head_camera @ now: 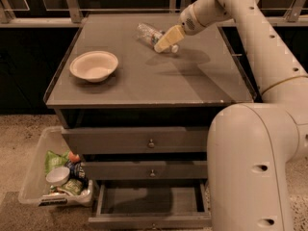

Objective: Place water bottle into bottom drawer

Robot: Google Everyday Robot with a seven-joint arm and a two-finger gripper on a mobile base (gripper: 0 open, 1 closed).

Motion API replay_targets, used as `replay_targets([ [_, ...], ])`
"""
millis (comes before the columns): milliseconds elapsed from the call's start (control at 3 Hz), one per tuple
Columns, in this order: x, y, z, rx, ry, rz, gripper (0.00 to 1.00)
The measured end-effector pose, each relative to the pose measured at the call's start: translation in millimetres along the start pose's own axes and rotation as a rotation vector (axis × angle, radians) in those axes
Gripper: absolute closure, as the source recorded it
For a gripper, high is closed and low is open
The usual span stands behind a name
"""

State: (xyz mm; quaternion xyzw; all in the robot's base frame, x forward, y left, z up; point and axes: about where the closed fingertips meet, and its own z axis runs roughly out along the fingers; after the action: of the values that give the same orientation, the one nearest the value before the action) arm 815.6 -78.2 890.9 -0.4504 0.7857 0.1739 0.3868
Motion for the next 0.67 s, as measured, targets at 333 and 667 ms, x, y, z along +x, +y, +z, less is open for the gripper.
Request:
replay_targets([
  [333,4.5,-7.7,8.4,0.012,0.007,0.029,0.0],
  [667,5.3,-7.8,14.8,0.006,0.01,0.035,0.0],
])
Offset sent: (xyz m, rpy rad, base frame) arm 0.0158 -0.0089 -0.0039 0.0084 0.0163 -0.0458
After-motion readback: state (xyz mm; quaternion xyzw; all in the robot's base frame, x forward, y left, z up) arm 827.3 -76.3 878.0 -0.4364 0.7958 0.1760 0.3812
